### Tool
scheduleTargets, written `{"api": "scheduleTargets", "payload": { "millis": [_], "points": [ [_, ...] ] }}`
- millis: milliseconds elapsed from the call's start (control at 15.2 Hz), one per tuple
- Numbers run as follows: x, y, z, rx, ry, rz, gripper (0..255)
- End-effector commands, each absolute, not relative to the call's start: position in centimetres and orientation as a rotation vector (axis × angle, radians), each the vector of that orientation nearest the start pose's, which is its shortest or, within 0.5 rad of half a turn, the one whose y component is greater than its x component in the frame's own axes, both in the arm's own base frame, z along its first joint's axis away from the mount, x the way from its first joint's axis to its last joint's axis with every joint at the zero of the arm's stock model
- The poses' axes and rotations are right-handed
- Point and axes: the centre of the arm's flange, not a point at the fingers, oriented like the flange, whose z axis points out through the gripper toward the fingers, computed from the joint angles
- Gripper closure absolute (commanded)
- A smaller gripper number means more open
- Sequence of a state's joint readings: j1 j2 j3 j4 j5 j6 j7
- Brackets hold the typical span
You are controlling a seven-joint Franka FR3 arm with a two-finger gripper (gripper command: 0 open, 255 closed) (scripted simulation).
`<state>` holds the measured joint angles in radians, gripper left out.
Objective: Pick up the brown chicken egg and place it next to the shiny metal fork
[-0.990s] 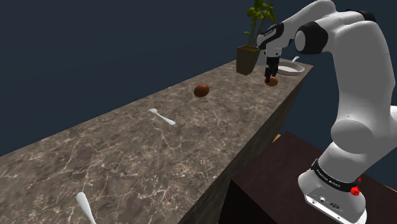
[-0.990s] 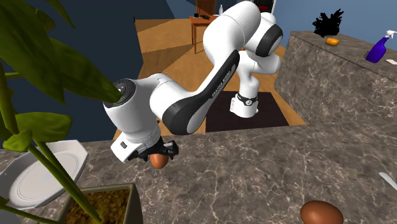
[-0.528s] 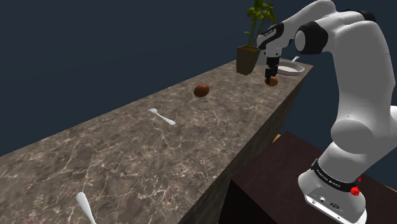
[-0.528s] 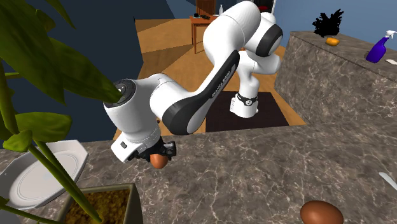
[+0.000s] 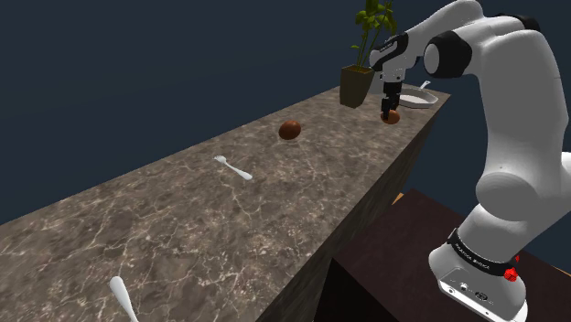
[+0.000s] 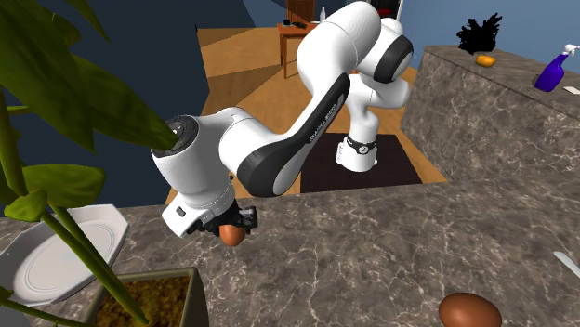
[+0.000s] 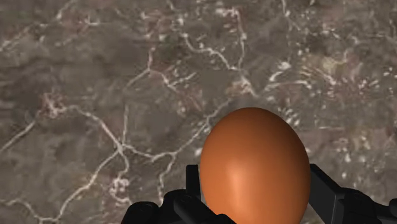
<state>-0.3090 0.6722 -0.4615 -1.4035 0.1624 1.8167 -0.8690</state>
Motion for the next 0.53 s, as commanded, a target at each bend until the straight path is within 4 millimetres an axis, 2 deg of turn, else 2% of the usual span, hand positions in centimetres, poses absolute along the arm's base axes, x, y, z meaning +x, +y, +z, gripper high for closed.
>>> {"api": "scheduleTargets", "payload": {
  "millis": [0,462],
  "points": [
    [54.9,-42.9,32.9,-3.071,-0.161,0.354,255],
    [54.9,-42.9,36.6,-3.071,-0.161,0.354,255]
  ]
}}
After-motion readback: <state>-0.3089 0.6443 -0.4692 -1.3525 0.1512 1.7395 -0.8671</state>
